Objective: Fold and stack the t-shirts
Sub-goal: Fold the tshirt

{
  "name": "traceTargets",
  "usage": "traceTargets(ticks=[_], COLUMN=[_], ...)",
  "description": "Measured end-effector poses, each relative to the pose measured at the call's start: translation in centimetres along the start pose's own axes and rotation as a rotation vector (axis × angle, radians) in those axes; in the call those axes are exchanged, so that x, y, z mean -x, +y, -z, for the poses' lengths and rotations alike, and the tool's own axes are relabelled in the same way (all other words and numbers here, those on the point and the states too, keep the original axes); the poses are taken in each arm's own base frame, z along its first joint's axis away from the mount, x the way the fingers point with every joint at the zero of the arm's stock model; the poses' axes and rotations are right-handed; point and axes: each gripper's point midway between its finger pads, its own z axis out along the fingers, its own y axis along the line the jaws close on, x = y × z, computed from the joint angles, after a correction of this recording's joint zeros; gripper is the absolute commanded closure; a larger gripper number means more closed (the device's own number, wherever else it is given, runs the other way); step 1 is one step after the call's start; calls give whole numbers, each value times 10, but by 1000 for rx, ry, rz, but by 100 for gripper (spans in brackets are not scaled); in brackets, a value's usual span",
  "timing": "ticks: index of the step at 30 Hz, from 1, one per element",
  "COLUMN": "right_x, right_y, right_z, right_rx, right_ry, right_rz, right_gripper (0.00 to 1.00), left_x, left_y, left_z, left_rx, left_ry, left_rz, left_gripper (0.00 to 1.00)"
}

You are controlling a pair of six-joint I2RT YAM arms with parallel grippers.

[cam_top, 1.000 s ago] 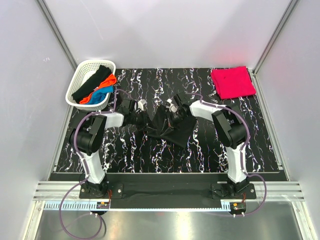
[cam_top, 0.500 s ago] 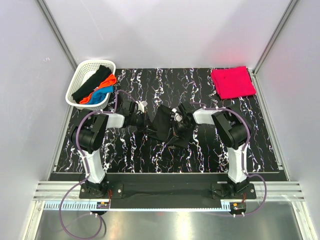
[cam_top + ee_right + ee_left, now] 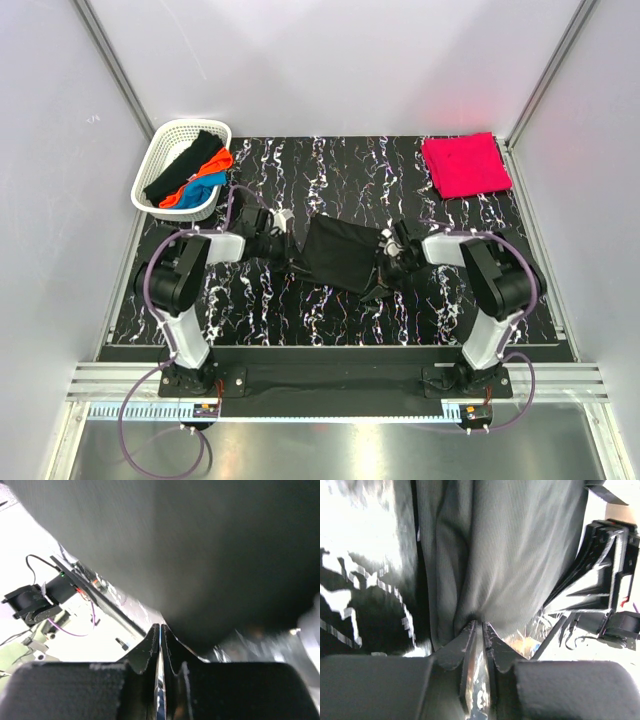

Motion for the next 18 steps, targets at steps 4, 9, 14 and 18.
traceTargets(ticks=[4,9,14,18], right_x=[-7,-1,21,63], right_y=[-3,12,27,36], right_z=[22,48,60,66], right_rx=[20,63,94,117], right_ry=[-52,-140,-177,-212], right_rz=[-30,-20,-26,-38], right_gripper=[90,77,71,71], left_x=[-5,19,66,96], left_y=[-10,-46,-69,-61], left_z=[12,27,14,-10], left_rx=[3,-63,-149,-169], left_ry=[-5,-81,-137,-145], left_rz=[7,-28,-24,18], left_gripper=[77,76,78,79])
